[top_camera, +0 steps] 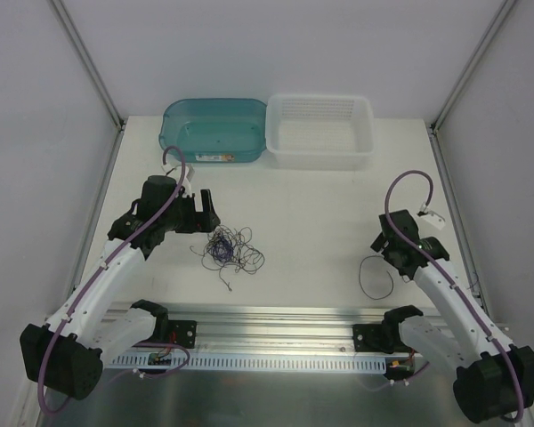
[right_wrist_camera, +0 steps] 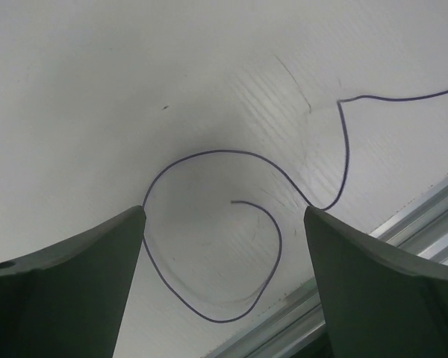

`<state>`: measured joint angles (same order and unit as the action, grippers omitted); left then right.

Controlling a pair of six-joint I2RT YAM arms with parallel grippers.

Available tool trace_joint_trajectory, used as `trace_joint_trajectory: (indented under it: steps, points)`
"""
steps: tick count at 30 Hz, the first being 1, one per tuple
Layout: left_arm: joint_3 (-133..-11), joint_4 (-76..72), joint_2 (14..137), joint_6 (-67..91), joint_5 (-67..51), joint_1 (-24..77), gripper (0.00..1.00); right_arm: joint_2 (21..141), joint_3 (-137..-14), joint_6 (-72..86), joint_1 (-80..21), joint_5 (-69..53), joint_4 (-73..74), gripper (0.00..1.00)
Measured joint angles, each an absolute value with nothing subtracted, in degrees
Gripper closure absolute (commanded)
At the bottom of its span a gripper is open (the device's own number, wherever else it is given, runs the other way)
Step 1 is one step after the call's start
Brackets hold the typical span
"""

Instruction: Untangle the cables

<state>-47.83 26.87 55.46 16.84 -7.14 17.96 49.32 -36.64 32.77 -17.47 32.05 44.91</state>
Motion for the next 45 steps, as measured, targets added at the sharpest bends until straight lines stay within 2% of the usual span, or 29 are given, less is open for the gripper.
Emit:
trace_joint_trajectory:
  steps: [7,17,20,23,26,27,29,39,45]
  points:
    - [-47.83,26.89,55.51,16.84,-6.92,17.96,0.12,53.30,-38.52,35.46,-12.12,33.89,45.71,0.02]
    - [-47.81,26.87,55.86,16.84,-6.94,17.96,0.12,57.82,-36.40,33.41,5.98,24.23,39.92,0.05]
    - [-47.81,26.87,55.86,16.84,-7.03,17.91,0.12,61.32,-35.18,32.62,9.80,20.62,36.16,0.12]
    - [-47.81,26.87,55.86,16.84,-7.42,17.89,0.12,65.28,-33.71,32.05,11.99,17.63,32.64,0.29]
    - [-47.81,26.87,55.86,16.84,-7.99,17.47,0.12,68.34,-33.06,31.38,12.60,15.77,30.17,0.72]
    - [-47.81,26.87,55.86,16.84,-8.25,17.17,0.12,68.84,-33.04,31.27,12.62,15.44,29.74,0.90]
    - [-47.77,26.87,55.88,16.84,-8.78,17.10,0.12,69.25,-33.04,30.83,12.64,14.72,28.67,0.99]
    - [-47.59,26.89,56.36,16.86,-10.52,16.01,0.12,64.66,-34.28,27.27,11.81,10.74,27.97,0.99]
    - [-47.55,26.87,56.38,16.86,-11.27,15.64,0.12,63.75,-45.32,24.36,4.12,8.71,30.70,0.99]
